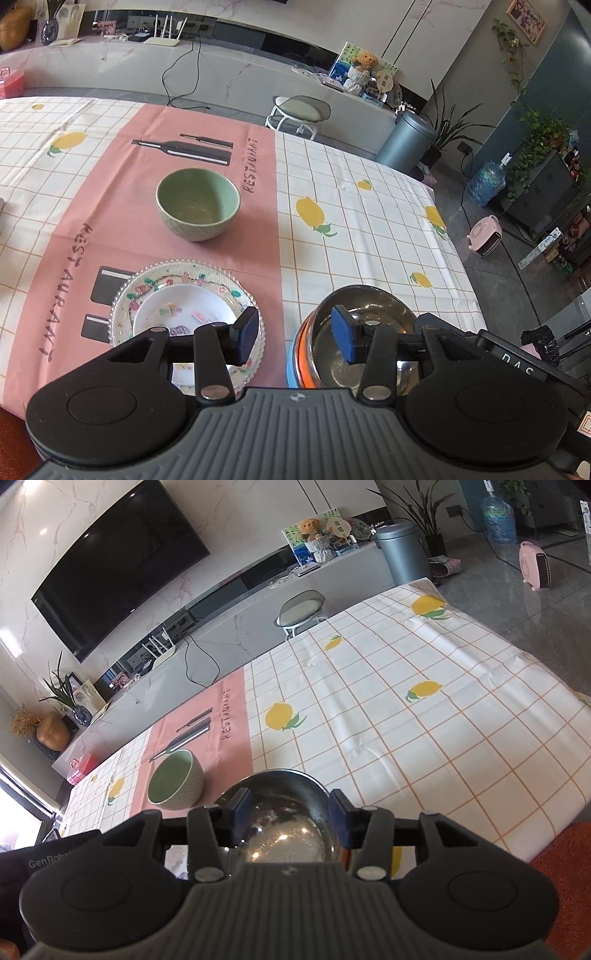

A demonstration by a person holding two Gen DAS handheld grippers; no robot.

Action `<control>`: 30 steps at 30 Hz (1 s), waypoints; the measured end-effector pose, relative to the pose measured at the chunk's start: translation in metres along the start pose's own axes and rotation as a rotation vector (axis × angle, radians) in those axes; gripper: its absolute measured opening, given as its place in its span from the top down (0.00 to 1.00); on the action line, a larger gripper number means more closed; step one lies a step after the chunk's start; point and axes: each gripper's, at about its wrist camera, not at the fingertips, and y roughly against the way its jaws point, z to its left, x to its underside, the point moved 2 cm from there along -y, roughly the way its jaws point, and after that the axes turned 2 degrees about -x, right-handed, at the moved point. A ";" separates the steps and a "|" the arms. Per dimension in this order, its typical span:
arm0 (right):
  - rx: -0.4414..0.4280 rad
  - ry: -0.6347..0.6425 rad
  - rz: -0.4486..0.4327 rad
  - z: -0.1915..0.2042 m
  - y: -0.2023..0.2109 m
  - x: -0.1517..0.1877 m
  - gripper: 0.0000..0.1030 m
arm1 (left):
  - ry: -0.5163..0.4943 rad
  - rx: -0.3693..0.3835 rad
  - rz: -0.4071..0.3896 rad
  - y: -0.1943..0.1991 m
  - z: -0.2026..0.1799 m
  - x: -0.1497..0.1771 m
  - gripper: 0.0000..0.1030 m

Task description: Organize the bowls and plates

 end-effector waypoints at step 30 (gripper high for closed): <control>-0.011 0.272 0.176 0.119 -0.109 -0.019 0.41 | 0.274 0.000 -0.091 -0.023 0.120 -0.065 0.48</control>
